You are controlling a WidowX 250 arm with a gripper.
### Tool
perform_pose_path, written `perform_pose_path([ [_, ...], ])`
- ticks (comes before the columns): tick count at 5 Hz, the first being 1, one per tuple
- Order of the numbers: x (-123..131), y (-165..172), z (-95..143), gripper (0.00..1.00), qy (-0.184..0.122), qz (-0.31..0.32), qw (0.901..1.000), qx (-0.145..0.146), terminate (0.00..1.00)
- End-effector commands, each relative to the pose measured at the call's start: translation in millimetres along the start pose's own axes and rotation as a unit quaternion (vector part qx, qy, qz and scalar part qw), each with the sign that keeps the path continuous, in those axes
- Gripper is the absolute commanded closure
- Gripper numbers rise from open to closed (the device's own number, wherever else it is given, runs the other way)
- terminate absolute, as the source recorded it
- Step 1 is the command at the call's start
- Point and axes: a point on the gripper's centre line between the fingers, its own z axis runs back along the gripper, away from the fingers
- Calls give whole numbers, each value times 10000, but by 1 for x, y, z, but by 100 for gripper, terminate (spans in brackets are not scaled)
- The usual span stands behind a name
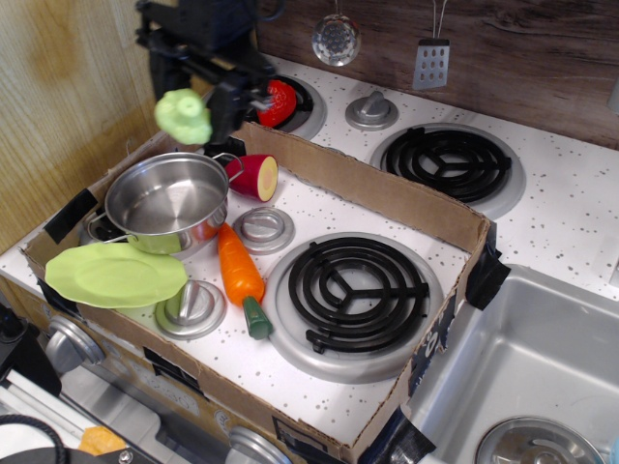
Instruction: Take broccoli out of pan
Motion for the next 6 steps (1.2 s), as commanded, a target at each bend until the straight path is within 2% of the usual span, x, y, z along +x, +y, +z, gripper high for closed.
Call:
perform_pose_path([
  [1,26,-38,4,100,-516,288,9977,-324,0],
  [2,41,-53,-12,100,-895,267,9945,-476,0],
  [3,61,-58,-22,100,-1039,192,9924,-634,0],
  [4,88,-69,-41,100,-1292,185,9880,-826,0],
  [5,101,-78,-59,100,-1516,194,9828,-1037,0],
  [6,100,-80,-63,0,-1487,250,9823,-1109,0],
])
